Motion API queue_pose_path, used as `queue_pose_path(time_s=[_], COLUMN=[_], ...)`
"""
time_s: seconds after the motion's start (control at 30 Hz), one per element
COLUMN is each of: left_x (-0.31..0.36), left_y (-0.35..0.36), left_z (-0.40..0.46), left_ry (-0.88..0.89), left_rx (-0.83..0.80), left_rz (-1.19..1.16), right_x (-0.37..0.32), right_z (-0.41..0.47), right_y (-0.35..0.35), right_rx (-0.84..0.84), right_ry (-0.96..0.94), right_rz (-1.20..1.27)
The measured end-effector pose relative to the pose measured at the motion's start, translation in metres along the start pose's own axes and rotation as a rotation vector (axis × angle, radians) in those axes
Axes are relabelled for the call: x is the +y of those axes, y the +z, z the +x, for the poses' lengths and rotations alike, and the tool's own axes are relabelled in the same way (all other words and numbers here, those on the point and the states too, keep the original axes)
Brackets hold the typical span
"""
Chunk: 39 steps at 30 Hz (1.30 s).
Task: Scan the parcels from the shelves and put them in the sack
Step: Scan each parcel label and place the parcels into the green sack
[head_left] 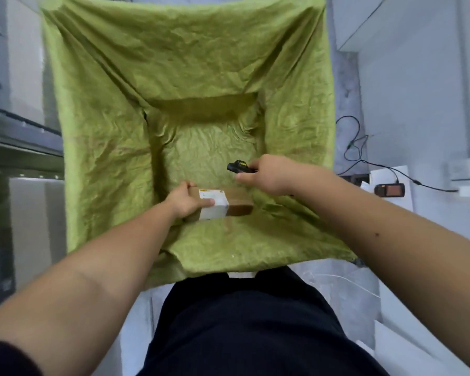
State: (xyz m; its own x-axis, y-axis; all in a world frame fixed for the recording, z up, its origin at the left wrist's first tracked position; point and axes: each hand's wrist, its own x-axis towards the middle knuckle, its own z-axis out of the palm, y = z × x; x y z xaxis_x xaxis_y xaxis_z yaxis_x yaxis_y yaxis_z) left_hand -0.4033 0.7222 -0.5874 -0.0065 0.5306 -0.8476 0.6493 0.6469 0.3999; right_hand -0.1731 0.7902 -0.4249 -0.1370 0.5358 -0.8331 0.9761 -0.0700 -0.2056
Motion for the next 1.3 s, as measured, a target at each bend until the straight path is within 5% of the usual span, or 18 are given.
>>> queue_pose_path(time_s=[0.2, 0.6, 1.0, 1.3], left_x=[-0.010, 0.013, 0.039, 0.074], left_y=[0.012, 0.009, -0.013, -0.017], left_z=[0.010, 0.021, -0.026, -0.115], left_ry=[0.089, 0.067, 0.186, 0.242], left_rx=[-0.207, -0.326, 0.014, 0.321], left_rz=[0.308, 0.369, 0.750, 0.676], right_x=[-0.003, -0.003, -0.012, -0.009], right_z=[0.008, 0.006, -0.018, -0.033], right_y=[0.005, 0.004, 0.009, 0.009], right_rx=[-0.020, -0.018, 0.020, 0.156], right_ry=[0.064, 0.124, 0.068, -0.115], right_rz=[0.057, 0.041, -0.039, -0.123])
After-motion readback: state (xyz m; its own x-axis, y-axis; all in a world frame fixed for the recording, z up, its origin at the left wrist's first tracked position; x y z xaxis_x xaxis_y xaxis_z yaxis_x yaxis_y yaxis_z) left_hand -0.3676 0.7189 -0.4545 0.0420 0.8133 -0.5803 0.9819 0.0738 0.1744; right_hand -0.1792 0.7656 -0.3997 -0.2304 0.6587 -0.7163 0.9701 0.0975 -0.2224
